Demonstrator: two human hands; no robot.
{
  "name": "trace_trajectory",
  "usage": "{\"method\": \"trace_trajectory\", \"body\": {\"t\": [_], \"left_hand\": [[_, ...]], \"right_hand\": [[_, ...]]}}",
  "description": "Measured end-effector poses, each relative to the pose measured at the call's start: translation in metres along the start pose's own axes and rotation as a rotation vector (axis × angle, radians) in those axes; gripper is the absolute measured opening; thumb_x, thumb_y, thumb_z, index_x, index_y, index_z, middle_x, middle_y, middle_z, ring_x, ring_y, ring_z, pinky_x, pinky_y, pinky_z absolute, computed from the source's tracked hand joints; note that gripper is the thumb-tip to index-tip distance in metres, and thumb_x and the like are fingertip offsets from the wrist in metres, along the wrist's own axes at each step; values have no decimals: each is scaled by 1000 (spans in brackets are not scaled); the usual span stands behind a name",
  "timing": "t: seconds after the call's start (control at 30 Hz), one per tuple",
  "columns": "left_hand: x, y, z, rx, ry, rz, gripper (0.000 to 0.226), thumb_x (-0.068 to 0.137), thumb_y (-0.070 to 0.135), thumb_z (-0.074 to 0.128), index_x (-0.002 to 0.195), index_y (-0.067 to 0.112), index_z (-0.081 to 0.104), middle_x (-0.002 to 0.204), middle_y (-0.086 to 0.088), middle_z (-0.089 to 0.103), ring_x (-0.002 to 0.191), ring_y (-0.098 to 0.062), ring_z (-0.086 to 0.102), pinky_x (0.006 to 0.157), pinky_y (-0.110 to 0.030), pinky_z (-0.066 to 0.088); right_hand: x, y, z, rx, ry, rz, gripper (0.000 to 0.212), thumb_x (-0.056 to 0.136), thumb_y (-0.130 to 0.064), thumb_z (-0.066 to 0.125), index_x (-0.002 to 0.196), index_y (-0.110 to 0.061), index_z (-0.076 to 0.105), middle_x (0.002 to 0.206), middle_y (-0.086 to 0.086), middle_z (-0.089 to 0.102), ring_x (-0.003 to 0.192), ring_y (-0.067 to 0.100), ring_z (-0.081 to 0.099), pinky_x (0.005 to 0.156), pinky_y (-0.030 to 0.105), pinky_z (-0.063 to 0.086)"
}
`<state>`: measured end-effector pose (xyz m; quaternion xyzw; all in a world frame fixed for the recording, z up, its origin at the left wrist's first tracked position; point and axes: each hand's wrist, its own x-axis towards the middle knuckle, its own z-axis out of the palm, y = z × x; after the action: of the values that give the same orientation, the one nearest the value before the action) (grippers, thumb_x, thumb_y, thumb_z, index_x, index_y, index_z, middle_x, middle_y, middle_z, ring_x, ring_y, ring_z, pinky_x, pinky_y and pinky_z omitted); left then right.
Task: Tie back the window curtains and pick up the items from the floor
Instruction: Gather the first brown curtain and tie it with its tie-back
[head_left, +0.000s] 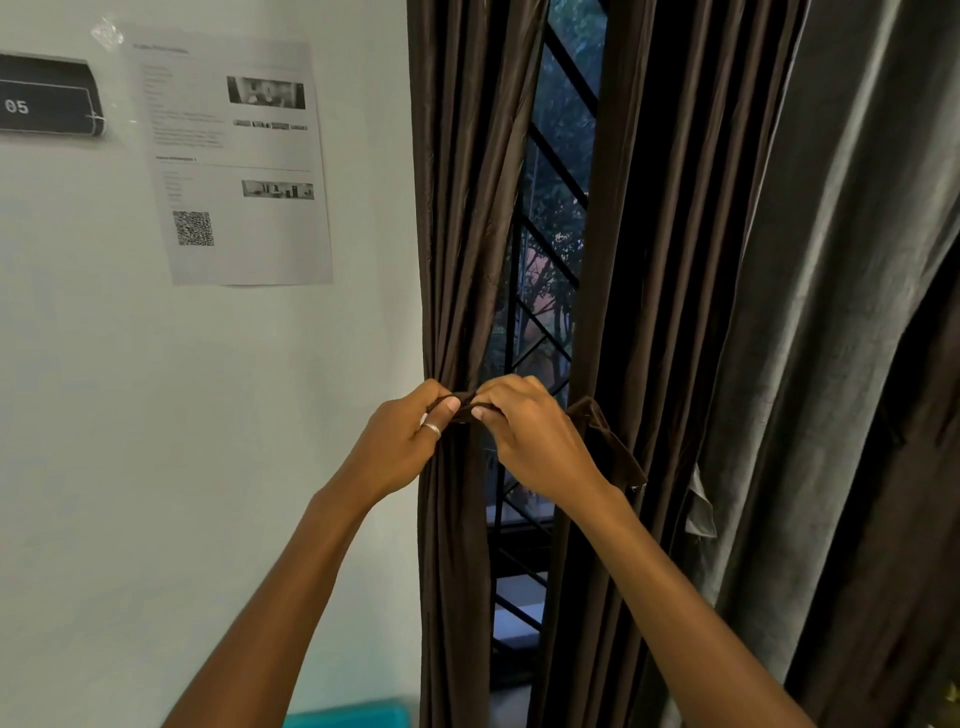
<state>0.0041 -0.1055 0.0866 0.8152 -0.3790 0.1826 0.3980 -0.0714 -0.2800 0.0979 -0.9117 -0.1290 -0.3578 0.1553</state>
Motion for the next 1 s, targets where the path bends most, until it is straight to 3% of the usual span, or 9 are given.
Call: {"method": "trace_trajectory", "body": {"t": [0.13, 0.43, 0.57, 0.7, 0.87, 1.0], "left_hand": [[-2, -3, -5, -12, -34, -1, 15, 102, 36, 47, 96, 25, 54, 79, 4, 63, 70, -15, 61, 64, -18, 46], [-1, -13, -12, -17, -111, -9, 14, 102, 36, 47, 98, 23, 52, 85, 7, 62, 78, -14, 62, 68, -15, 46], [-1, -15, -12, -30, -132, 23, 16, 102, 38, 46, 98, 24, 51, 85, 4, 62, 76, -15, 61, 68, -19, 48], [-1, -13, -16, -37, -188, 45, 15, 103, 37, 44, 99, 24, 51, 87, 5, 62, 78, -13, 61, 68, -16, 47], [0, -8, -15, -31, -186, 53, 16, 103, 36, 44, 99, 24, 51, 85, 11, 60, 75, -10, 59, 66, -13, 43], [1, -9, -10, -23, -64, 80, 17, 100, 39, 51, 104, 29, 64, 95, 11, 70, 85, -6, 66, 75, -13, 48]], "right_hand": [[5, 12, 5, 77, -5, -81, 15, 104, -20, 53, 110, -16, 67, 115, -6, 64, 106, 16, 55, 85, 40, 52], [9, 13, 11, 79, -4, -165, 16, 105, -26, 51, 112, -21, 64, 115, -9, 65, 102, 12, 55, 78, 41, 54], [9, 9, 8, -39, 41, -216, 18, 105, -27, 48, 111, -19, 63, 118, -7, 58, 98, 14, 51, 68, 39, 54], [7, 10, 3, -118, -1, -300, 25, 103, -28, 44, 117, -17, 62, 131, -6, 57, 106, 16, 59, 68, 36, 57], [9, 9, -5, -127, -95, -245, 17, 106, -33, 39, 113, -24, 52, 102, -12, 59, 73, 15, 58, 59, 41, 52], [11, 7, -7, -93, -83, -157, 14, 107, -35, 40, 109, -25, 48, 84, -18, 47, 64, 12, 50, 55, 39, 47]]}}
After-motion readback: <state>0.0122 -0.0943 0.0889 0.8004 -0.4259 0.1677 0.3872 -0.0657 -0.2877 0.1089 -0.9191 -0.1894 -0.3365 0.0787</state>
